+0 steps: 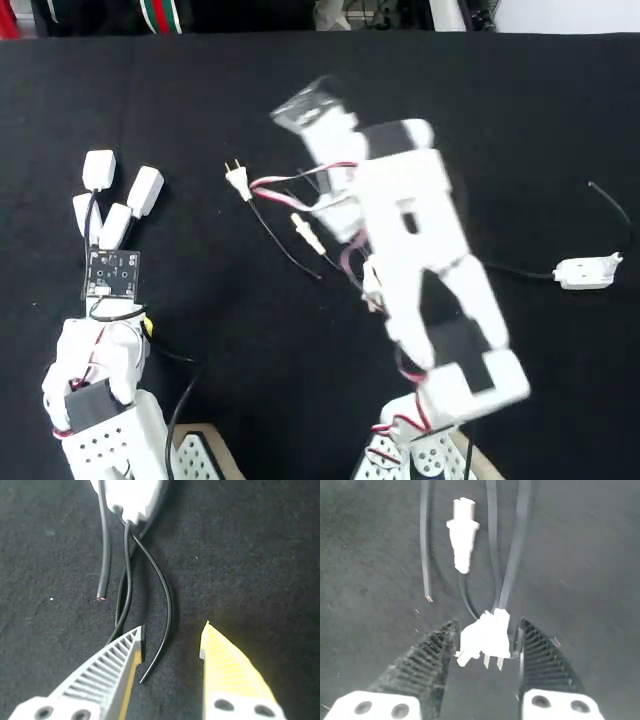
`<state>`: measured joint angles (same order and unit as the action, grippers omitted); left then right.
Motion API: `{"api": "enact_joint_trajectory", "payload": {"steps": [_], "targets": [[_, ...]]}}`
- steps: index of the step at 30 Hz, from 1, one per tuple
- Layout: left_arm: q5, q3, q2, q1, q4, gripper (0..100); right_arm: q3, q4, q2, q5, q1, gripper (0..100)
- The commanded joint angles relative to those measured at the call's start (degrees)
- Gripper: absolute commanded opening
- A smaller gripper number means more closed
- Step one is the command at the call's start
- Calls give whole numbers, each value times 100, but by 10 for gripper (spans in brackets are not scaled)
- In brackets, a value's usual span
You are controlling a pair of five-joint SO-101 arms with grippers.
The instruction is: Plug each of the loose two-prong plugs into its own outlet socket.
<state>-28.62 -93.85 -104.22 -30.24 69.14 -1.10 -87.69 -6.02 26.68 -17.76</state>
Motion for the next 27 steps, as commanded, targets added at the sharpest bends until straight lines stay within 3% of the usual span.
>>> {"api": "enact_joint_trajectory", "payload": {"steps": [1,7,19,24,27], "targets": [[-44,31,-18,-66,-114,191,-673,413,-1033,-62,-404,181],[-44,-75,-9,-66,-299,191,-1411,703,-2273,-62,-721,181],[-44,-92,-9,-66,-299,191,-2475,826,-3732,105,-431,175],[-44,-92,-9,-66,-308,191,-2738,545,-3662,167,-387,8],[-44,-92,-9,-66,-308,191,-2976,237,-3591,176,-413,21]]}}
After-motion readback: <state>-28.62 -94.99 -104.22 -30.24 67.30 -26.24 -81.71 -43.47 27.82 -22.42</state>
